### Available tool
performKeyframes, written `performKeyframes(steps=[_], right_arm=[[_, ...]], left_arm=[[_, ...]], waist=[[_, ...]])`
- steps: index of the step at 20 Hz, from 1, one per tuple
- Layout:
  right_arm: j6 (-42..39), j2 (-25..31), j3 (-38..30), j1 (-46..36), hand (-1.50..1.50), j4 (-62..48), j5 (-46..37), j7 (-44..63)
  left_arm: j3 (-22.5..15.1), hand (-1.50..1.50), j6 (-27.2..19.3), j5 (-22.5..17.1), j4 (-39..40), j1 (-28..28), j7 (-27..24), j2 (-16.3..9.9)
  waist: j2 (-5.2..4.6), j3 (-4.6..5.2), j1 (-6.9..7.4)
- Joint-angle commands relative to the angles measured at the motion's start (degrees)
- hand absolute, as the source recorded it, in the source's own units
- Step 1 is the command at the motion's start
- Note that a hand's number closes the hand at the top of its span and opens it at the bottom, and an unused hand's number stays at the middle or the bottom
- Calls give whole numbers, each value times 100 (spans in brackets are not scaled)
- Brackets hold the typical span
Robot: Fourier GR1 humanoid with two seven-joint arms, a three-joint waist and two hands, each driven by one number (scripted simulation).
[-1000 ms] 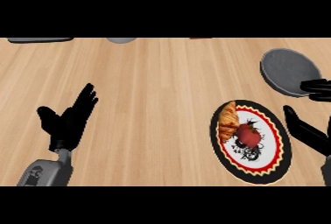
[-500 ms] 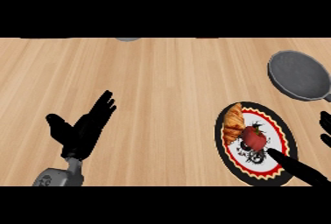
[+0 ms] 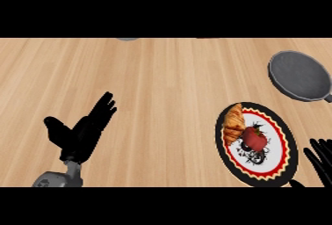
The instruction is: Pick the bell pepper from the plate and place it in the pan
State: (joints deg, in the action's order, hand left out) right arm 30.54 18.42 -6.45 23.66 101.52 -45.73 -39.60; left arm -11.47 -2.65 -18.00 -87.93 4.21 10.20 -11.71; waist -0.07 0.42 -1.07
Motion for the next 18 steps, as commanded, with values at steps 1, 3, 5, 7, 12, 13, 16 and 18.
performKeyframes(steps=[1, 3, 5, 7, 12, 13, 16, 18], right_arm=[[-18, -241, 109, 554, -150, 154, -1698, 1191], [-329, -500, 277, 748, -150, 475, -2436, 1756], [-630, -883, 596, 796, -150, 747, -3294, 2270], [-960, -1391, 934, 801, -150, 1029, -4097, 2831], [-1747, -1821, 2169, 434, -150, 1059, -5417, 4187], [-1838, -1826, 2352, -252, -150, 507, -5497, 4581], [-2098, -1834, 2488, -605, -150, 416, -5673, 5138], [-1787, -1837, 2749, -528, -150, 74, -5893, 5459]], left_arm=[[-4, 0, 57, -36, -103, -85, -18, -9], [-51, 0, 37, -16, -199, -49, 84, -7], [-131, 0, -109, 86, -114, 63, 95, 152], [-42, 0, -7, 5, -20, 95, 193, 54], [52, 0, 189, -122, -310, -86, 286, -64], [168, 0, 158, -112, -24, 221, 216, 2], [52, 0, 192, 77, -27, -54, 46, 114], [-133, 0, -146, 320, -230, 110, 385, 357]], waist=[[-34, 7, 102], [-30, 9, 122], [-35, -1, 111], [-27, -9, 113], [8, -35, 131], [-9, -37, 147], [5, -39, 118], [10, -42, 104]])
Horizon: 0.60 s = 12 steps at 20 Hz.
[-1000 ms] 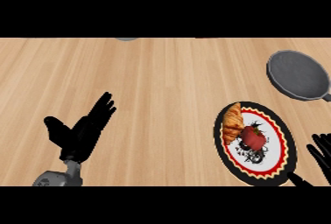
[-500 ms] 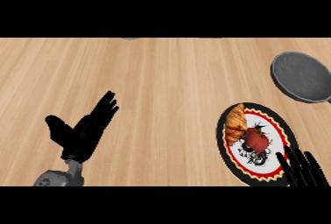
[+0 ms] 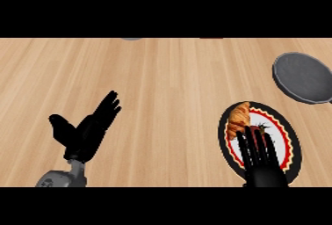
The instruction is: Pick the bell pepper from the plate and place it in the pan
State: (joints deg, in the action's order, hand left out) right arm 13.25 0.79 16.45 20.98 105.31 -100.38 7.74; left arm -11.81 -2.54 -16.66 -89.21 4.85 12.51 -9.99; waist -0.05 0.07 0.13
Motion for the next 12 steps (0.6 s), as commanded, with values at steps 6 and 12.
performKeyframes(steps=[6, 12], right_arm=[[383, 74, -175, -228, -150, -431, -616, 905], [639, 274, -651, -891, -150, -1162, -41, 681]], left_arm=[[223, 0, 355, -38, -347, -450, -60, -81], [407, 0, 283, 148, 235, 195, 116, 133]], waist=[[13, -7, -11], [4, -8, -20]])
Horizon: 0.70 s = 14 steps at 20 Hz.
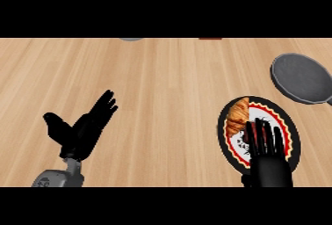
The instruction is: Pick the bell pepper from the plate and place it in the pan
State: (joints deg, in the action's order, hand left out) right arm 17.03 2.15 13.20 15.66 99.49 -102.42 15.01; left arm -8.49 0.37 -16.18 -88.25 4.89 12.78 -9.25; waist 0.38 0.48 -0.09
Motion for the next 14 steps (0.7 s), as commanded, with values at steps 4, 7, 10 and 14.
performKeyframes(steps=[4, 7, 10, 14], right_arm=[[371, 129, -434, -590, -150, -896, 123, 34], [442, 318, -547, -436, -150, -805, 344, -103], [642, 329, -644, -954, 150, -1167, 450, -222], [936, 442, -508, -1031, 150, -1280, -187, -175]], left_arm=[[-24, 0, -33, 158, -419, -273, 130, 138], [-128, 0, 0, 234, -495, -345, 210, 219], [91, 0, 95, 289, 125, 2, -50, 211], [-85, 0, 159, 213, -328, -506, 5, 285]], waist=[[-37, -49, 24], [-35, -49, 11], [-43, -49, 9], [-35, -49, 36]])
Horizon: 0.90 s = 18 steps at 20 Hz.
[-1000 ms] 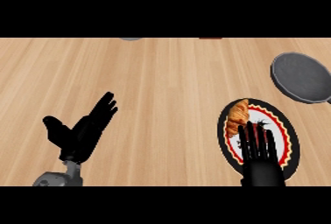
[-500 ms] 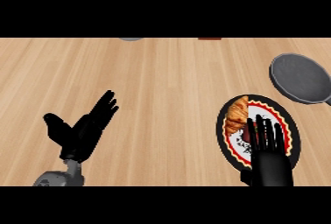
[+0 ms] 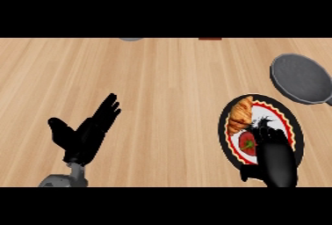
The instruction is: Pick the bell pepper from the plate and place it in the pan
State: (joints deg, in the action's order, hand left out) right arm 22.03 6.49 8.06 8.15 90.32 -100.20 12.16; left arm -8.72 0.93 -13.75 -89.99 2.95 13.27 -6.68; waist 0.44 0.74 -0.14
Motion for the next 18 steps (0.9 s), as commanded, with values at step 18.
performKeyframes(steps=[18], right_arm=[[-2740, -644, -148, -1435, 150, 248, 1652, 630]], left_arm=[[53, 0, 137, 100, 75, 50, -61, 40]], waist=[[-40, -74, 21]])
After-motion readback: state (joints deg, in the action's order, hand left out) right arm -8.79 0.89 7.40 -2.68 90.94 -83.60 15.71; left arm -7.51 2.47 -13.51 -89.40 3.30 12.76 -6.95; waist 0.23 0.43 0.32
